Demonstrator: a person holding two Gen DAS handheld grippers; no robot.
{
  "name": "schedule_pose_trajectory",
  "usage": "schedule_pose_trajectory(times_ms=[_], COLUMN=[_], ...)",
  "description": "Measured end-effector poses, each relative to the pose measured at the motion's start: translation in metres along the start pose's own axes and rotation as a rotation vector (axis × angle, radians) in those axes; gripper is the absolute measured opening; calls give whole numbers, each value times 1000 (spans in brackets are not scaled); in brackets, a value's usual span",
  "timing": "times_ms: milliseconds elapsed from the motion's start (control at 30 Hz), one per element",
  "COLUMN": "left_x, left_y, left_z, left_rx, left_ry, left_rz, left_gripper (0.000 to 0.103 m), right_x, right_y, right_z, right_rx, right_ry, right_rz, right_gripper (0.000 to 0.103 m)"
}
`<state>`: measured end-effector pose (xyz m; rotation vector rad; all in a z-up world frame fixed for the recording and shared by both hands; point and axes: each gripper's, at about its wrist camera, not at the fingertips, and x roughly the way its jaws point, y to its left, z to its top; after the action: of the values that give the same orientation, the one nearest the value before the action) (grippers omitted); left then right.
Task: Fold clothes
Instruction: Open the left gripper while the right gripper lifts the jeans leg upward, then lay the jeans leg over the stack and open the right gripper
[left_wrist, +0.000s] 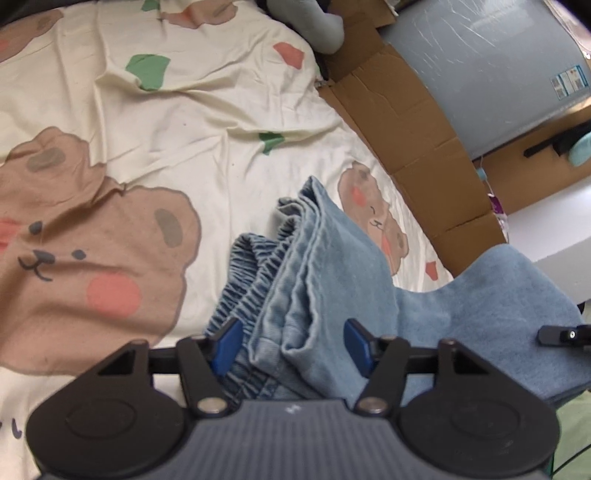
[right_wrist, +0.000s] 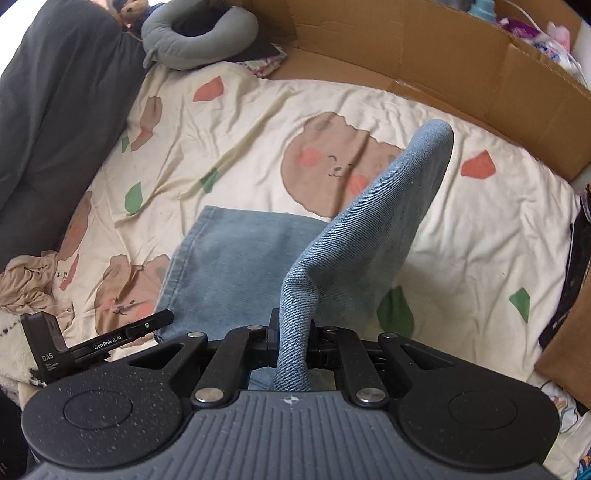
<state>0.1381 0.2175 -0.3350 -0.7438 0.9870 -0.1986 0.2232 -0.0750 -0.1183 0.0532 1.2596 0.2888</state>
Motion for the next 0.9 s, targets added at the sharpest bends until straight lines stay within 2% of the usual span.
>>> schedule_pose_trajectory(times_ms=[200,433,633,900], left_x=[-4,-16,-17,-26], left_y=[5,11,15,22], left_z=[0,3,2,3], left_rx=[-13,-38,-36,-34], left_ry=[-11,-36,-25,-33], left_rz=[-3,-39,-46,-57], left_gripper=[59,59,59,59], right_x=[7,28,58,97], right_y=[27,60,90,122], right_z=[-3,-11,-18,-24], right_rx=[-42,-26,-63,-125], right_ry=[-30,-64,-57,-42], right_rz=[10,56,93,73], right_gripper=[7,7,7,7])
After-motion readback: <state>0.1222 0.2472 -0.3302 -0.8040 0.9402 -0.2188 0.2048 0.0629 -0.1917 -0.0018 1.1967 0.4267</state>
